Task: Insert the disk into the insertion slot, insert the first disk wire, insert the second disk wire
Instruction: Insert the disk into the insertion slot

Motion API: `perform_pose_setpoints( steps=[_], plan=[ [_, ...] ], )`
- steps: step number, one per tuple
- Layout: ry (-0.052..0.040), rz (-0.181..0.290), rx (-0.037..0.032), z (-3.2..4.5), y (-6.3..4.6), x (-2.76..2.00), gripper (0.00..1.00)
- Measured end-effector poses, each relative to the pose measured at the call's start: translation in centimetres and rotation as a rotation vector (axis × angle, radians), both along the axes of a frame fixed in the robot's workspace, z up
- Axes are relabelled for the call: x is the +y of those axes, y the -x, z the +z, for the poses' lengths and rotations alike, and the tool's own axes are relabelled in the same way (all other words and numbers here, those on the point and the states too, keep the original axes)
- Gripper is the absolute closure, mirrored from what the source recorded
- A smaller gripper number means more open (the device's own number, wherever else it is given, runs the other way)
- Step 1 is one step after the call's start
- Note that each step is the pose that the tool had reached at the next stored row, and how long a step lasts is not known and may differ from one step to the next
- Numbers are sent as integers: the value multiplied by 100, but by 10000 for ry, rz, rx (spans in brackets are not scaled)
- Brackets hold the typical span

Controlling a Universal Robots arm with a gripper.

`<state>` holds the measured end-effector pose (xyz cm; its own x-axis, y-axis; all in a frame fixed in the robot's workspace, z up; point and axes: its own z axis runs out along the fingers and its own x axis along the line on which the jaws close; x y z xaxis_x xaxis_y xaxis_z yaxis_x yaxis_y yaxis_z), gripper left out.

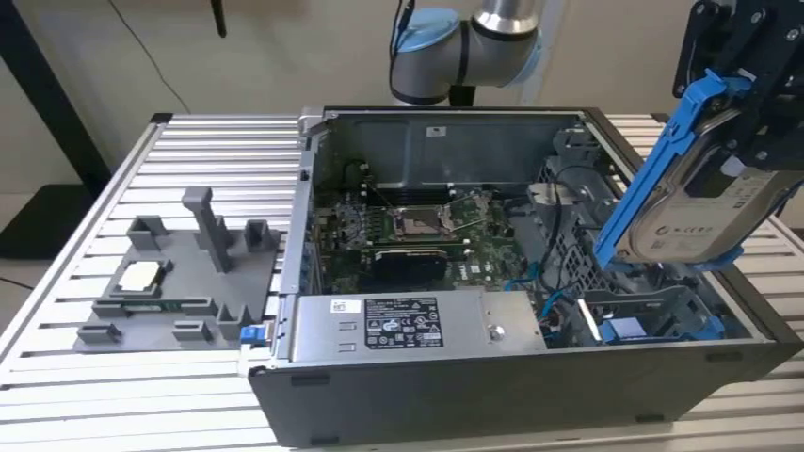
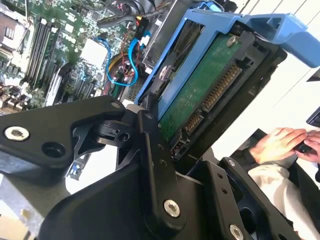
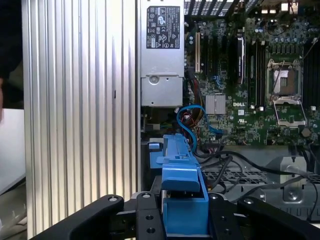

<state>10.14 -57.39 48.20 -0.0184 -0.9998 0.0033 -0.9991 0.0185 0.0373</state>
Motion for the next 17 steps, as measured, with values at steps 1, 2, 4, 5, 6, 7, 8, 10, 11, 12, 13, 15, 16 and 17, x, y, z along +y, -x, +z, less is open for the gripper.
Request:
perform_pose_setpoints(
  steps=[1,2,4,5,6,7,8,10,11,12,13,15,16,17],
  plan=[
    [0,0,0,-5,0,0,67],
    [0,0,0,-9,0,0,67],
    [-2,0,0,-17,0,0,67],
    [-4,0,0,-20,0,0,67],
    [-5,-1,0,-25,0,0,67],
    [-10,0,-1,-30,0,0,67],
    [-14,0,0,-35,0,0,67],
    [-22,0,0,-46,0,0,67],
    [-25,0,0,-52,0,0,67],
    [-29,0,0,-58,0,0,67],
    [-31,0,0,-64,0,0,67],
    [-34,0,0,-75,0,0,67],
    [-35,0,0,-80,0,0,67],
    [-36,0,0,-83,0,0,67]
  ],
)
